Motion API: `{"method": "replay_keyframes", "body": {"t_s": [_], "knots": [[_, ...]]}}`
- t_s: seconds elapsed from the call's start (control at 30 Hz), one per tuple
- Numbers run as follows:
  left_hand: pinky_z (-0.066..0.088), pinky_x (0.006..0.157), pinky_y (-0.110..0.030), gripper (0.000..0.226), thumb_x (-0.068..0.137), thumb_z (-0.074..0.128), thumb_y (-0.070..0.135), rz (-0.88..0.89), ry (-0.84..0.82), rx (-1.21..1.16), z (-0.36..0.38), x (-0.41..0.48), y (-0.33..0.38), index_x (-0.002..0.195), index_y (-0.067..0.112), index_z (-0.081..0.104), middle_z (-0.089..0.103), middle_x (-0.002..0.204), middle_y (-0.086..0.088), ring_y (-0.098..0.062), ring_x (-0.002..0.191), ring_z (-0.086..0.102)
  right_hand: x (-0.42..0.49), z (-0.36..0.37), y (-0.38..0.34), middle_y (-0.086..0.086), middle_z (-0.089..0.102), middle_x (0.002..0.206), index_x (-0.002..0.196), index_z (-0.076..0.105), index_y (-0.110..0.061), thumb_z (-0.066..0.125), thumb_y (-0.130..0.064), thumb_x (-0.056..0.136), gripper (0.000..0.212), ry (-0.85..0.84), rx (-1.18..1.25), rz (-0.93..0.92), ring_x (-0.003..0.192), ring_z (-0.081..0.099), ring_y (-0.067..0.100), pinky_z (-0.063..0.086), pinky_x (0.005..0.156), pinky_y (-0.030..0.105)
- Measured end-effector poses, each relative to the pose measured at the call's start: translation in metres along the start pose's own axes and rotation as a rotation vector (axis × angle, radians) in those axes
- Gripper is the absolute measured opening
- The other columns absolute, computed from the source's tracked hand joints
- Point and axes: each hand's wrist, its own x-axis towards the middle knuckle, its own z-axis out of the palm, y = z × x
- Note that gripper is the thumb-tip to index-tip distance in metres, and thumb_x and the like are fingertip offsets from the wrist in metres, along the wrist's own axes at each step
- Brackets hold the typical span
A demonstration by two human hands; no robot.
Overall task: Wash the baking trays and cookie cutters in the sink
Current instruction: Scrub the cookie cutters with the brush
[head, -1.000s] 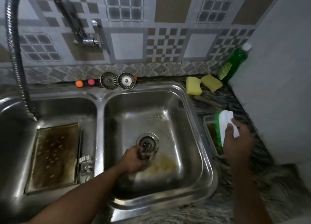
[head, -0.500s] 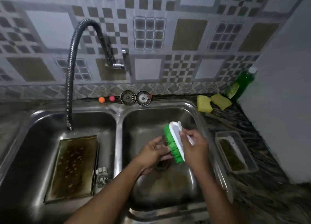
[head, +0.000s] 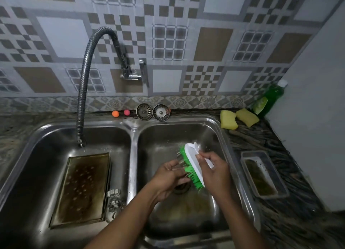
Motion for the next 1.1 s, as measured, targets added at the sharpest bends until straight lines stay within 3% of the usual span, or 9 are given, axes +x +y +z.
{"method": "replay_keyframes", "body": {"t_s": [0.13,0.23,0.3,0.43,0.53,0.63,0.8,0.93,1.1], "knots": [[0.062,0.076,-0.034,0.044,0.092,0.054,-0.013,0.0,-0.026,-0.055,-0.003,-0.004,-0.002,0.129,0.009,0.061,0.07,0.115,-0.023,-0.036,0.107,0.068,0.0,-0.005,0.003,-0.033,0.065,0.096,0.1,0.073,-0.031,0.068,-0.03,0.09,0.011,-0.072,0.007,-0.006,0.095,0.057,-0.018,0.044,0.07,0.007],[0.061,0.082,-0.036,0.042,0.091,0.056,-0.012,0.05,-0.034,0.036,0.001,-0.007,-0.005,0.126,0.01,0.063,0.071,0.114,-0.023,-0.04,0.11,0.066,0.004,-0.006,0.003,-0.023,0.069,0.098,0.101,0.074,-0.031,0.067,-0.036,0.09,0.013,-0.068,-0.04,-0.031,0.091,0.062,-0.006,0.051,0.073,0.019],[0.06,0.081,-0.038,0.044,0.088,0.061,-0.012,0.136,-0.015,0.144,0.009,-0.006,-0.006,0.125,0.012,0.063,0.072,0.105,-0.024,-0.039,0.097,0.069,0.011,-0.001,0.002,-0.013,0.07,0.093,0.099,0.073,-0.027,0.066,-0.037,0.091,0.014,0.024,-0.06,-0.006,0.085,0.064,0.003,0.052,0.068,0.026],[0.058,0.077,-0.043,0.037,0.086,0.067,-0.008,0.251,0.122,0.224,0.017,-0.003,-0.012,0.117,0.011,0.065,0.072,0.081,-0.012,-0.021,0.07,0.068,0.015,0.012,0.003,-0.004,0.069,0.086,0.09,0.07,-0.019,0.066,-0.026,0.092,0.009,0.225,-0.021,0.061,0.085,0.066,0.017,0.043,0.068,0.025],[0.057,0.081,-0.05,0.041,0.082,0.075,-0.003,0.204,0.267,0.175,0.013,0.001,-0.008,0.116,0.016,0.06,0.068,0.093,-0.015,-0.024,0.075,0.068,0.009,0.005,0.002,-0.009,0.07,0.097,0.098,0.071,-0.018,0.065,-0.026,0.093,0.011,0.251,0.102,0.072,0.094,0.065,0.006,0.046,0.071,0.02],[0.061,0.075,-0.043,0.054,0.083,0.071,-0.006,0.189,0.3,0.116,0.01,0.004,-0.003,0.128,0.02,0.056,0.067,0.104,-0.018,-0.024,0.086,0.072,0.0,0.001,-0.001,-0.018,0.068,0.099,0.1,0.072,-0.025,0.067,-0.027,0.091,0.01,0.121,0.064,0.003,0.095,0.059,-0.013,0.044,0.071,0.005],[0.053,0.098,-0.051,0.032,0.099,0.051,0.012,0.071,0.09,-0.252,0.02,-0.008,-0.001,0.13,0.01,0.059,0.069,0.119,-0.022,-0.037,0.111,0.066,-0.012,0.004,-0.001,-0.019,0.067,0.103,0.108,0.071,-0.028,0.063,-0.034,0.093,0.018,0.105,-0.062,-0.039,0.096,0.061,0.001,0.046,0.074,0.011],[0.06,0.081,-0.048,0.03,0.101,0.051,0.023,-0.012,0.165,-0.492,0.022,-0.006,0.001,0.124,0.005,0.058,0.068,0.117,-0.026,-0.037,0.102,0.068,-0.009,0.004,0.004,-0.01,0.073,0.107,0.106,0.072,-0.024,0.066,-0.031,0.092,0.017,0.047,-0.18,-0.215,0.096,0.065,0.005,0.054,0.077,0.024],[0.062,0.067,-0.034,0.021,0.101,0.053,0.016,0.079,0.268,-0.434,0.028,-0.004,-0.009,0.119,0.007,0.057,0.071,0.104,-0.021,-0.023,0.08,0.071,-0.013,0.018,0.005,-0.003,0.075,0.103,0.106,0.073,-0.022,0.066,-0.028,0.092,0.016,0.182,-0.314,-0.255,0.09,0.068,0.015,0.053,0.067,0.026]]}}
